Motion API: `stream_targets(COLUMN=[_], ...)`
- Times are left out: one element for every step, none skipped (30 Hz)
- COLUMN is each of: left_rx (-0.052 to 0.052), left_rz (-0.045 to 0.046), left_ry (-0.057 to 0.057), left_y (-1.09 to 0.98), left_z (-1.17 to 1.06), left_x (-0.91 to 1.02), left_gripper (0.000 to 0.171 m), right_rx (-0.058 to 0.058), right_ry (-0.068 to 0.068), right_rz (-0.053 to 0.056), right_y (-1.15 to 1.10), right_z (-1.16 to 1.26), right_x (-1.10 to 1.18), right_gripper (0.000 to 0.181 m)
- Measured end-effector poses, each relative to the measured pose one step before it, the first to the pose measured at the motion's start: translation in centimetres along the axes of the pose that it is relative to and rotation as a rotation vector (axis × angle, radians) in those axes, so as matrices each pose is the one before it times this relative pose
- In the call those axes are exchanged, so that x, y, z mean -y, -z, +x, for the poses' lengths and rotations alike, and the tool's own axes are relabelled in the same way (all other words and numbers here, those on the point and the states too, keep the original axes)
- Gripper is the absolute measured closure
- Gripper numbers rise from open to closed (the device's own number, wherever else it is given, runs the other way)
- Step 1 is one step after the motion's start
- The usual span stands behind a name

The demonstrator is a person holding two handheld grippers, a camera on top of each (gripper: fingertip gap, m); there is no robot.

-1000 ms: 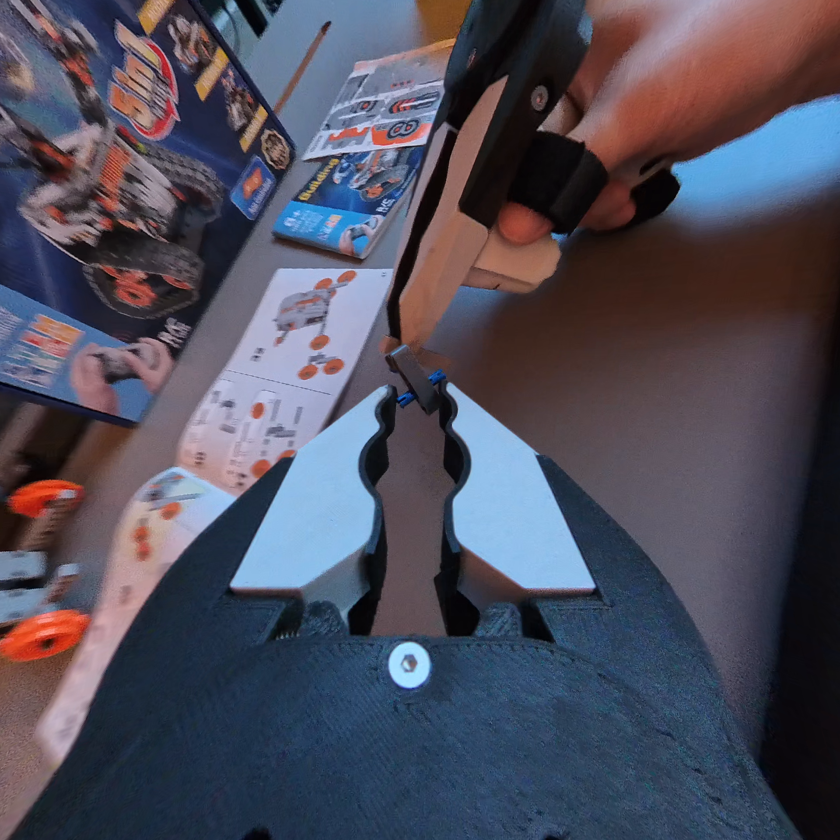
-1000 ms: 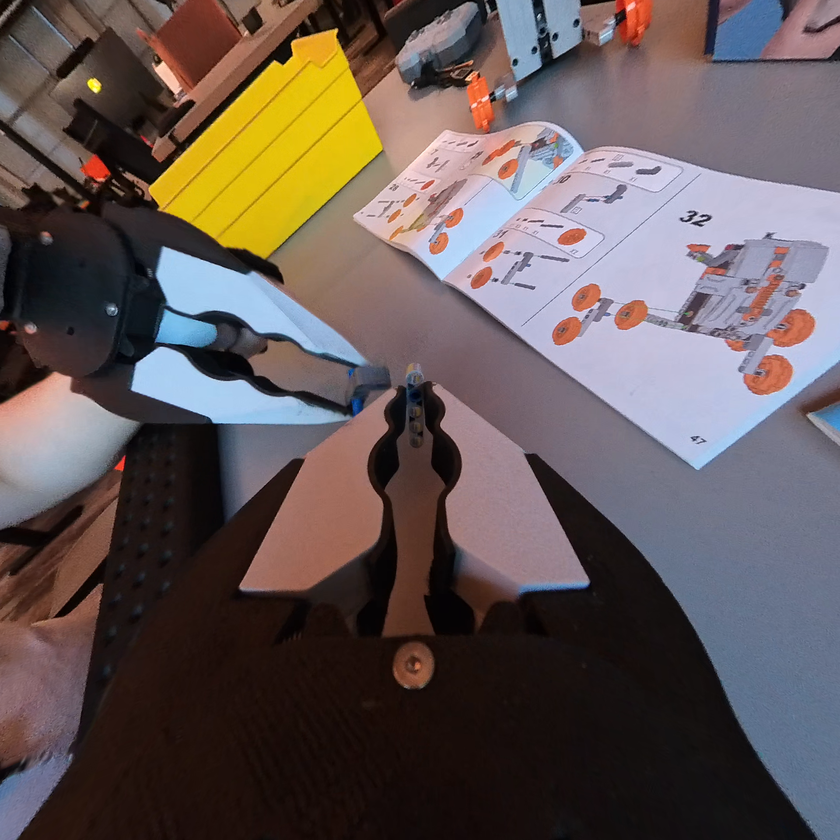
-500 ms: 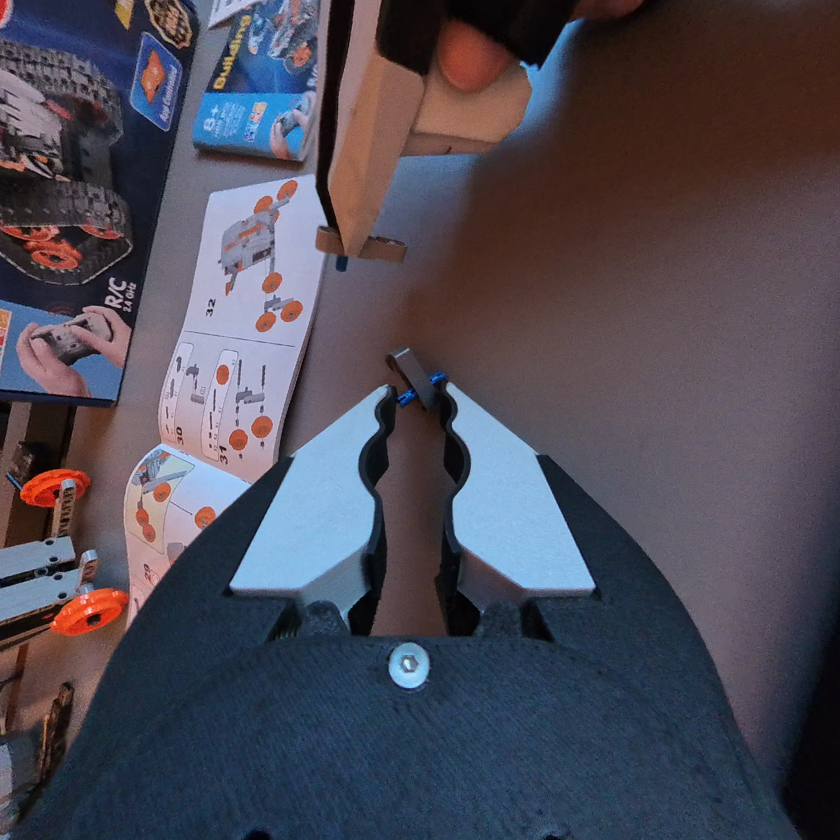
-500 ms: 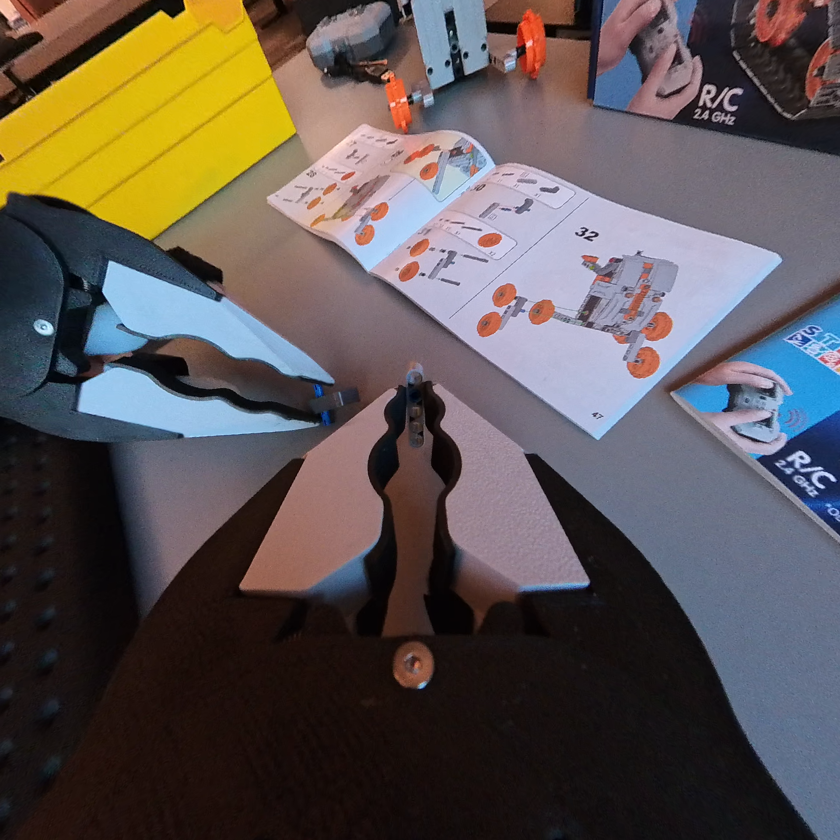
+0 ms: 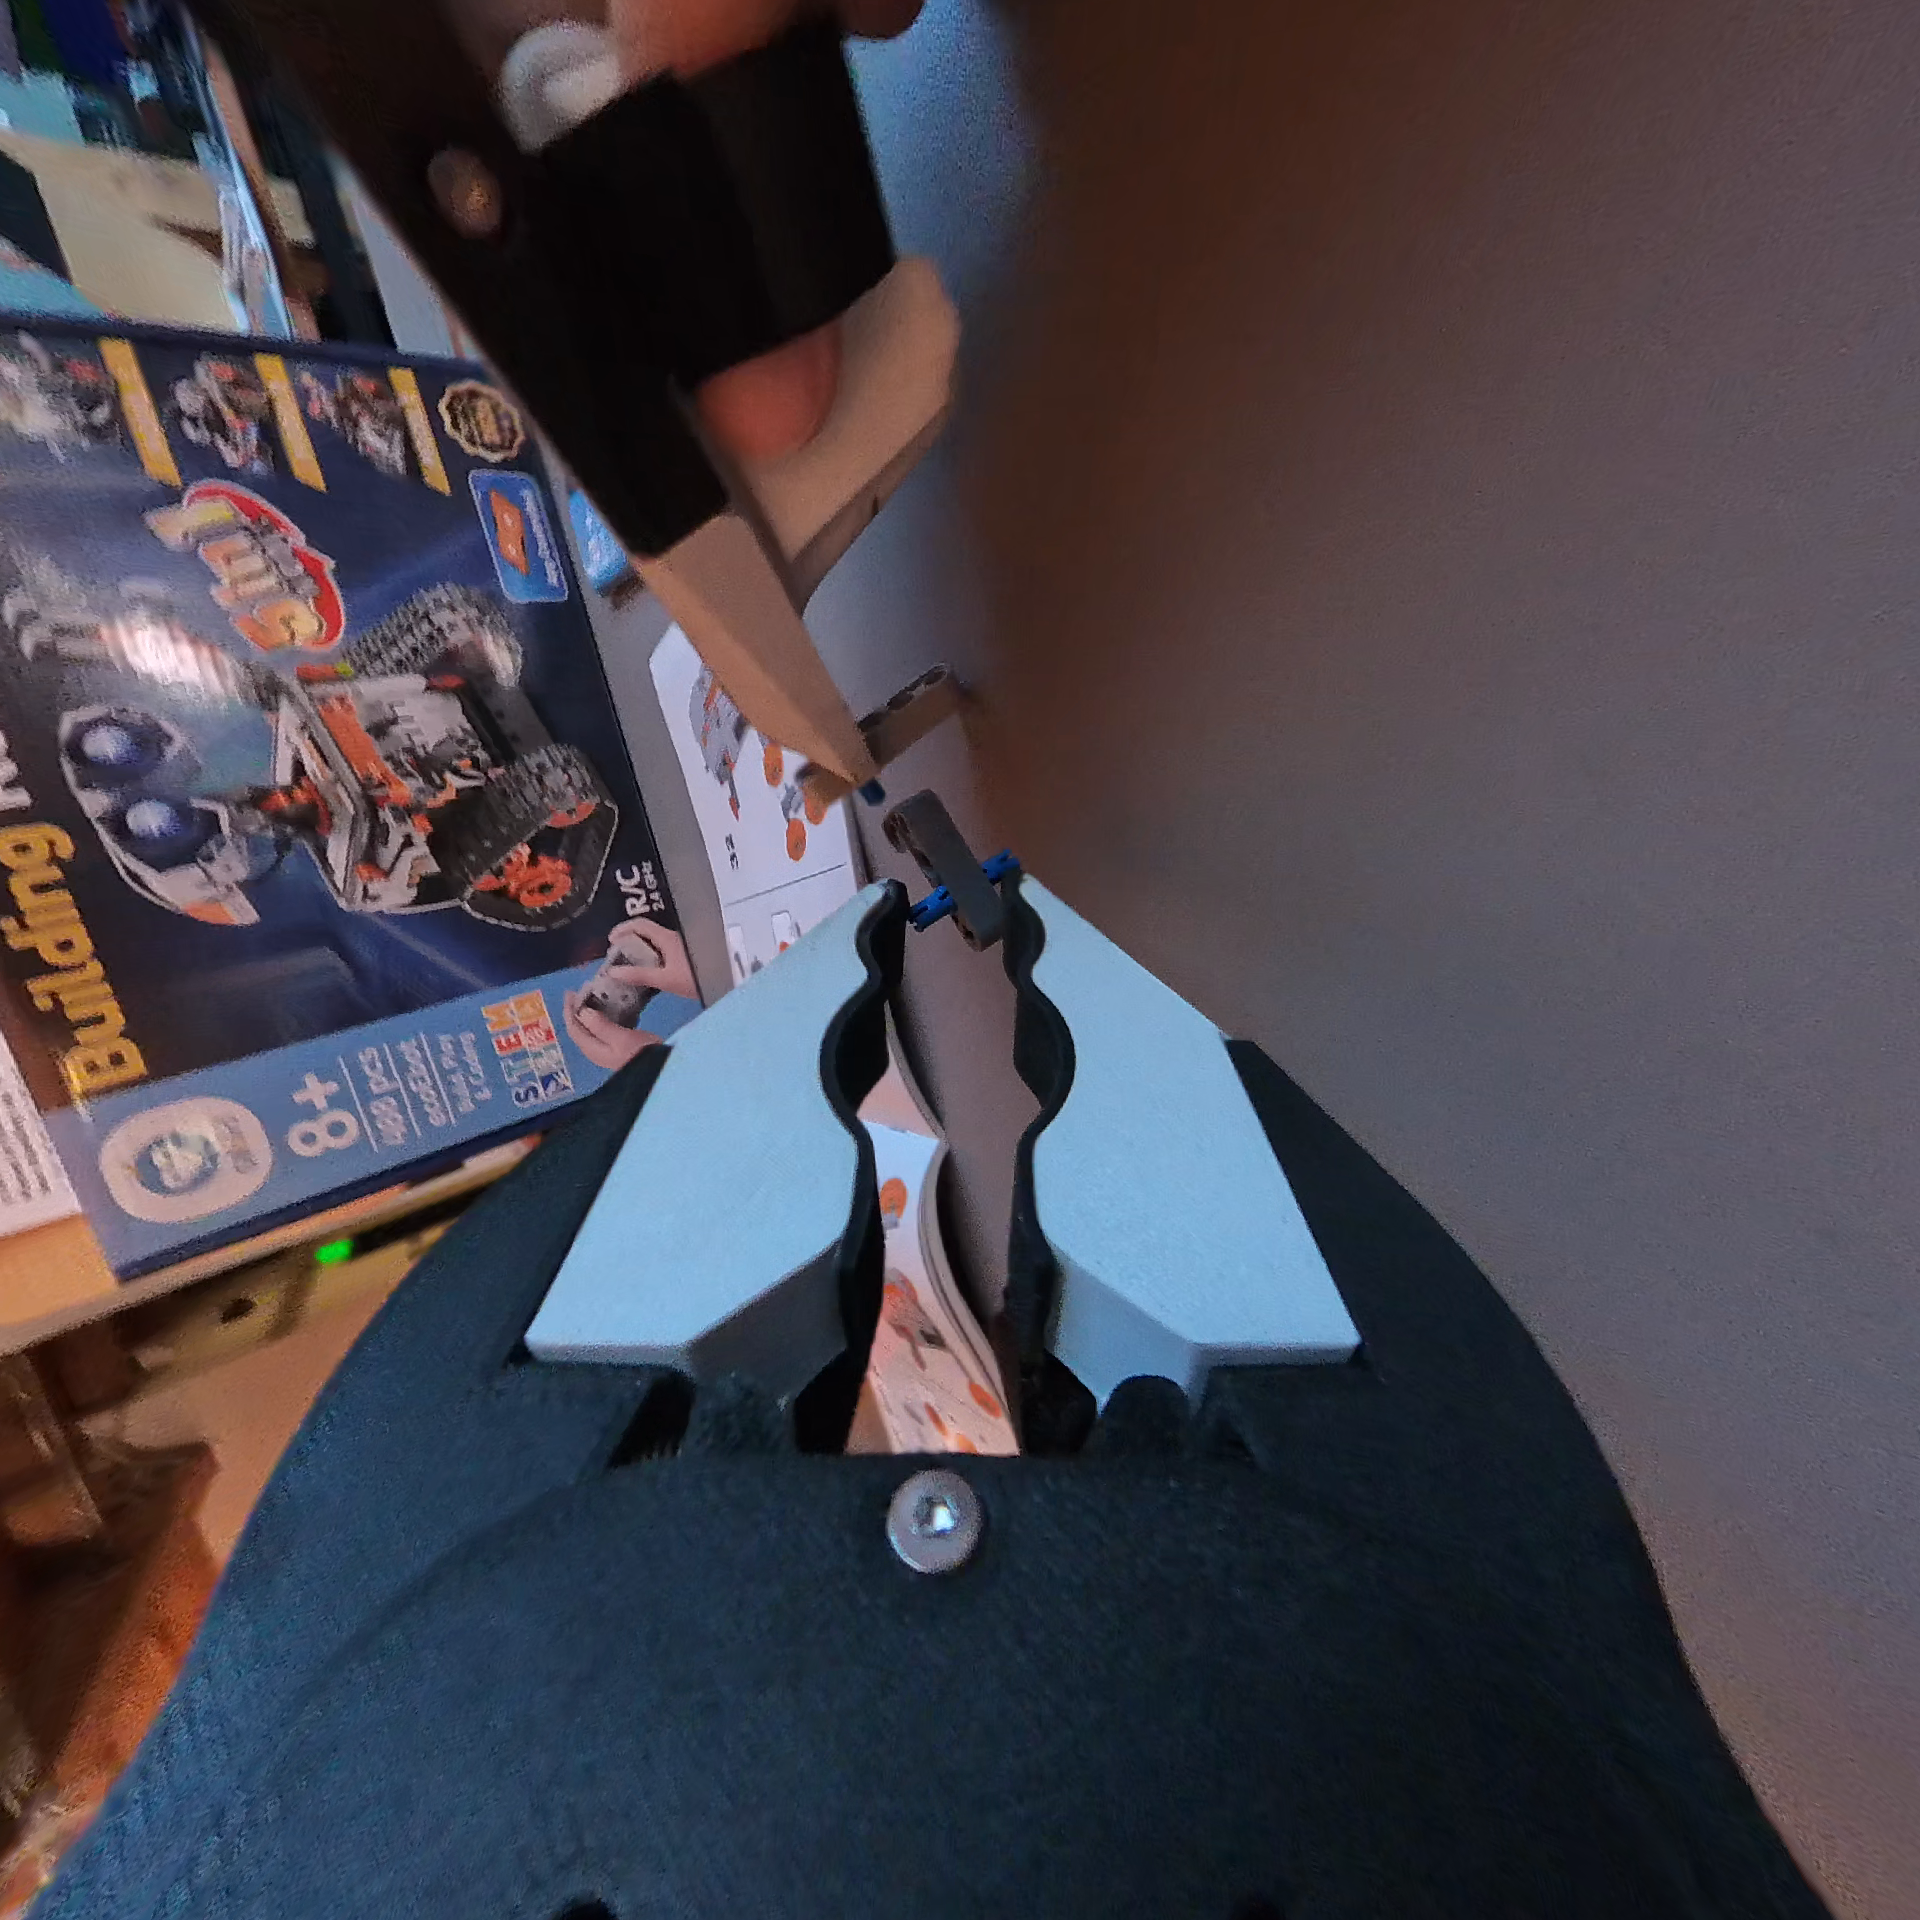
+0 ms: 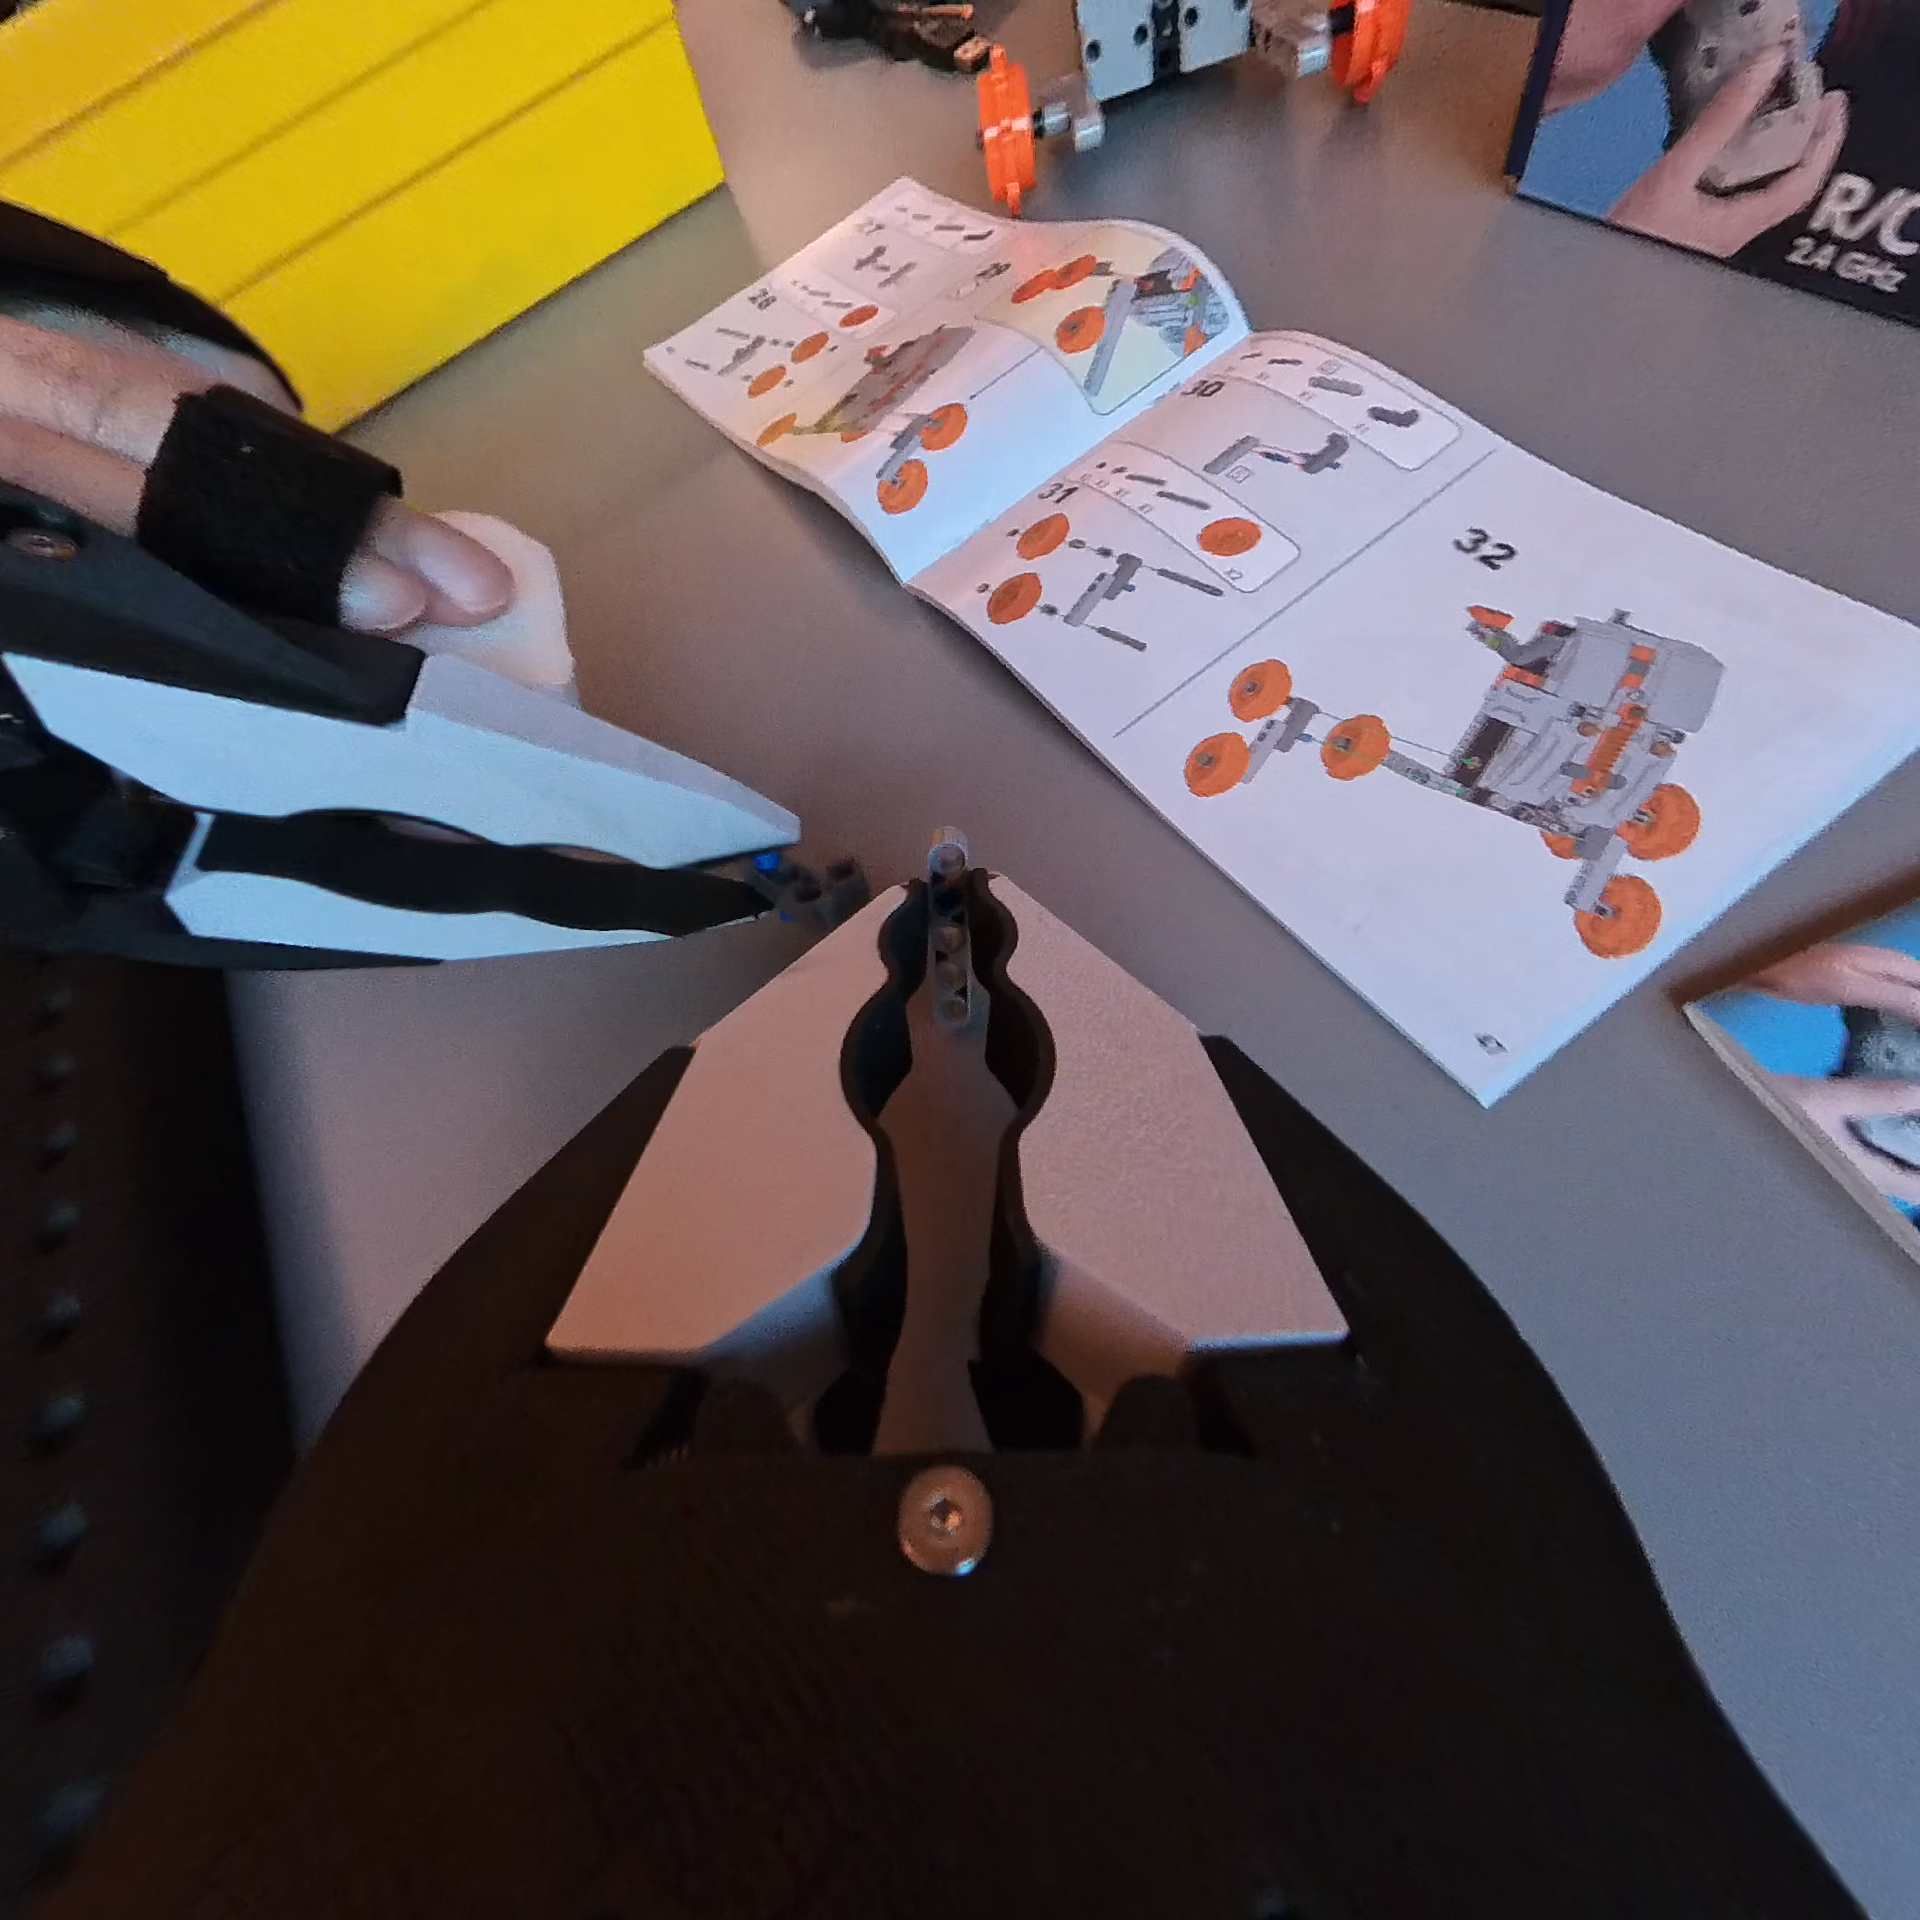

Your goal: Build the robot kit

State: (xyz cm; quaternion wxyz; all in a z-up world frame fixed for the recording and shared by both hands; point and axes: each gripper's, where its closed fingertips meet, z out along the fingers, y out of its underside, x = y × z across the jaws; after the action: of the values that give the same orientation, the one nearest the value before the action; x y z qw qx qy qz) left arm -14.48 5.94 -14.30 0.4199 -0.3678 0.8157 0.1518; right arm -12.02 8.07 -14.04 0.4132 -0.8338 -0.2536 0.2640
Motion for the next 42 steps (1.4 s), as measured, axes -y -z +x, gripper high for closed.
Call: stream_targets(left_rx=[-0.0044, -0.0055, -0.0148, -0.0122, -0.0005, -0.0018, -0.0015, 0.0015, 0.0018, -0.0114, -0.0196, -0.0186, -0.0348, -0.056, -0.0509, -0.0635, -0.1067, -0.0923, -0.0447, -0.0227, -0.0229, -0.0168, -0.0137, -0.0045, -0.0058, -0.0129, 0.01, 0.0169, 0.0062, 0.0016, 0.0134, 0.0243, 0.0271, 0.0158, 0.0162, 0.0194, 0.014, 0.0219, 0.0367, 0.0297, 0.0073, -0.0086], left_rz=[0.00173, 0.00095, 0.00498, -0.00247, -0.00102, 0.00856, 0.00672, 0.00504, 0.00608, 0.00772, 0.00883, 0.01483, 0.0205, 0.02454, 0.02877, 0.04171, 0.03777, 0.02517, 0.0224, 0.02206, 0.00682, -0.00742, -0.02406, -0.03883, -0.03197, -0.01843, 0.00296, 0.01114, 0.00337, -0.00611, 0.00392, 0.0025, 0.00357, 0.00206, 0.00491, 0.00794, 0.01124, 0.01333, 0.01366, 0.01148, 0.00505, 0.00251], left_ry=[-0.0311, -0.0218, -0.0155, -0.009, -0.0088, -0.0064, 0.001, 0.0075, 0.0161, 0.024, 0.0344, 0.044, 0.0652, 0.0939, 0.114, 0.1202, 0.1299, 0.1237, 0.0782, 0.0361, 0.0174, 0.0061, -0.0035, -0.0066, -0.005, -0.0023, -0.0031, 0.0043, 0.015, 0.0172, 0.0149, 0.0164, 0.0163, 0.0111, 0.008, 0.0052, -0.002, -0.0088, -0.0126, -0.0157, -0.011, -0.0023], left_y=[-0.105, -0.109, -0.09, -0.094, -0.046, 0.042, 0.077, 0.094, 0.119, 0.129, 0.153, 0.222, 0.301, 0.368, 0.419, 0.477, 0.415, 0.239, 0.11, 0.023, -0.072, -0.188, -0.337, -0.425, -0.466, -0.39, -0.162, 0.006, -0.026, -0.06, 0.009, 0.004, 0.0, -0.005, -0.037, -0.06, -0.075, -0.091, -0.064, -0.064, -0.074, -0.111], left_z=[0.257, 0.245, 0.358, 0.273, 0.044, 0.011, -0.039, -0.122, -0.128, 0.036, 0.111, 0.017, 0.125, 0.212, -0.076, -0.052, 0.418, 0.048, -0.639, -0.724, -0.503, -0.425, -0.279, -0.279, -0.088, 0.199, -0.019, -0.097, 0.057, 0.17, 0.035, -0.127, -0.171, 0.048, 0.079, 0.036, 0.112, 0.014, -0.242, -0.204, 0.037, 0.209], left_x=[-0.052, -0.07, 0.008, -0.08, -0.021, 0.151, 0.18, 0.177, 0.18, 0.134, 0.067, 0.079, 0.075, 0.063, 0.042, 0.138, 0.077, -0.07, -0.122, -0.096, -0.164, -0.223, -0.417, -0.625, -0.519, -0.284, 0.096, 0.216, 0.052, -0.144, -0.016, -0.065, -0.016, 0.028, 0.057, 0.092, 0.139, 0.174, 0.196, 0.178, 0.116, 0.07], left_gripper=[0.156, 0.156, 0.155, 0.154, 0.155, 0.154, 0.152, 0.148, 0.143, 0.141, 0.141, 0.136, 0.134, 0.132, 0.13, 0.133, 0.139, 0.138, 0.14, 0.138, 0.135, 0.131, 0.125, 0.124, 0.125, 0.128, 0.131, 0.136, 0.138, 0.141, 0.141, 0.147, 0.152, 0.156, 0.163, 0.167, 0.167, 0.166, 0.161, 0.156, 0.158, 0.166], right_rx=[0.0176, 0.0131, 0.0072, 0.0129, 0.0148, 0.0007, -0.0016, 0.0001, -0.0057, -0.0031, -0.0033, -0.0074, -0.0041, -0.0028, -0.004, -0.0018, -0.0011, -0.0033, -0.0047, -0.0048, -0.0014, 0.0016, -0.0019, 0.0015, 0.0032, -0.0024, -0.012, -0.0049, 0.0128, 0.0151, 0.025, 0.0188, 0.0158, 0.0329, 0.0218, 0.007, -0.008, -0.0234, -0.0398, -0.033, -0.0181, 0.0061], right_ry=[0.0103, 0.0069, 0.0068, 0.0079, 0.018, 0.0258, 0.0304, 0.0304, 0.0231, 0.0173, 0.0168, 0.0136, 0.0075, 0.0027, -0.002, -0.0069, -0.0086, -0.0076, -0.0058, -0.0054, -0.0066, -0.0088, -0.0128, -0.0161, -0.0181, -0.0167, -0.008, -0.0068, -0.0221, -0.0393, -0.0499, -0.0588, -0.0629, -0.0598, -0.0468, -0.0205, 0.0051, 0.0287, 0.0425, 0.0567, 0.0628, 0.0705], right_rz=[-0.0021, -0.0036, -0.0045, -0.0012, 0.0004, -0.0052, -0.0067, -0.0024, -0.0057, -0.0077, -0.0062, -0.0044, -0.0031, -0.0027, -0.0013, 0.0003, 0.0008, 0.0013, 0.0008, 0.0012, 0.0012, -0.0022, -0.0022, 0.0, 0.0, -0.0033, -0.0024, -0.0022, -0.0123, -0.0183, -0.0133, -0.017, -0.007, 0.0042, -0.0039, 0.0047, 0.0152, 0.0191, 0.0161, 0.0141, 0.0197, 0.0205], right_y=[-0.255, -0.173, -0.122, -0.076, -0.065, -0.063, -0.076, -0.072, -0.064, -0.034, -0.01, 0.006, 0.016, 0.012, 0.032, 0.051, 0.06, 0.101, 0.103, 0.118, 0.133, 0.176, 0.249, 0.26, 0.243, 0.233, 0.232, 0.185, 0.08, -0.013, -0.078, -0.069, -0.048, 0.01, 0.02, 0.104, 0.172, 0.237, 0.307, 0.342, 0.31, 0.191], right_z=[-0.298, -0.209, -0.097, -0.184, -0.278, -0.141, -0.156, -0.24, -0.163, -0.182, -0.157, -0.061, -0.045, -0.012, 0.083, 0.093, 0.126, 0.203, 0.229, 0.241, 0.165, 0.12, 0.186, 0.146, 0.105, 0.156, 0.231, 0.108, -0.086, -0.054, -0.113, 0.058, 0.156, -0.043, 0.13, 0.222, 0.221, 0.271, 0.389, 0.213, -0.085, -0.504], right_x=[0.082, 0.065, 0.009, 0.032, 0.05, -0.033, -0.049, 0.002, -0.036, -0.067, -0.07, -0.074, -0.054, -0.063, -0.042, -0.022, -0.029, -0.011, -0.029, -0.057, -0.093, -0.138, -0.144, -0.148, -0.157, -0.134, -0.06, -0.032, -0.2, -0.329, -0.301, -0.324, -0.198, -0.076, -0.159, 0.037, 0.217, 0.323, 0.32, 0.314, 0.405, 0.428], right_gripper=[0.174, 0.174, 0.174, 0.174, 0.174, 0.174, 0.174, 0.174, 0.174, 0.174, 0.174, 0.174, 0.174, 0.174, 0.174, 0.174, 0.174, 0.174, 0.174, 0.174, 0.174, 0.174, 0.174, 0.174, 0.174, 0.174, 0.174, 0.174, 0.174, 0.174, 0.174, 0.174, 0.174, 0.174, 0.173, 0.172, 0.169, 0.158, 0.146, 0.145, 0.145, 0.145])
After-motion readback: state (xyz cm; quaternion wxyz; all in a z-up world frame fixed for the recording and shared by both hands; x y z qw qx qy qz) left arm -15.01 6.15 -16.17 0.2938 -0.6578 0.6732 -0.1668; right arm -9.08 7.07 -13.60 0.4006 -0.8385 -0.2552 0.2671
